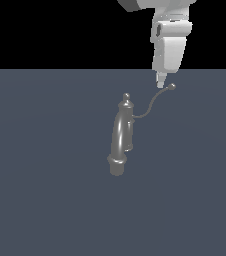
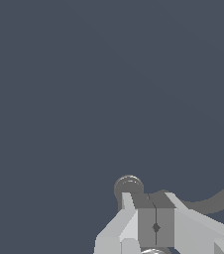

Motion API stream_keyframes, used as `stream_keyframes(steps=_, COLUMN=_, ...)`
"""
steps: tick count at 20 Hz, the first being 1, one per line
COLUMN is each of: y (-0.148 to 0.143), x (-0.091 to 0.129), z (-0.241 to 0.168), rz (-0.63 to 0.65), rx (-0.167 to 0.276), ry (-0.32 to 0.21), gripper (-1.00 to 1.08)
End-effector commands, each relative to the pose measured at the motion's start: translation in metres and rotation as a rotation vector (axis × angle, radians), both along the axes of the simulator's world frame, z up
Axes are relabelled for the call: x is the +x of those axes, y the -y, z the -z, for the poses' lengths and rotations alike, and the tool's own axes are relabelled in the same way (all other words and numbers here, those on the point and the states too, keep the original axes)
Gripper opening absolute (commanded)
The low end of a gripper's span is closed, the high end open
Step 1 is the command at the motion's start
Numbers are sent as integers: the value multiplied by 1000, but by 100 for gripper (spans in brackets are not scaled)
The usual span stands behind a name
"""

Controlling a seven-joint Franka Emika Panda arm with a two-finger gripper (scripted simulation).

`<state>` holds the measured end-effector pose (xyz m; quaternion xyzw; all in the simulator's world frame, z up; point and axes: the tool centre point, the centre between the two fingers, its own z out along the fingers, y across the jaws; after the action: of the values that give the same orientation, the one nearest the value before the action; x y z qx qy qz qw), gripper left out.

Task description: Turn on the faucet by rotating a designated handle.

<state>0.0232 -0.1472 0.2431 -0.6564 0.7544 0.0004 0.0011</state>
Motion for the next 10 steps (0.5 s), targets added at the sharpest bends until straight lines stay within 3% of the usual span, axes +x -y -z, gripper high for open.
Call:
stream_keyframes(steps=1, y=3, x=7, z=0, rz=4, rx=-1, ry=0, gripper=-100)
stream_keyframes(steps=10, y=14, x=30, z=0, rz=17, rx=-2, ry=-1, gripper=-100)
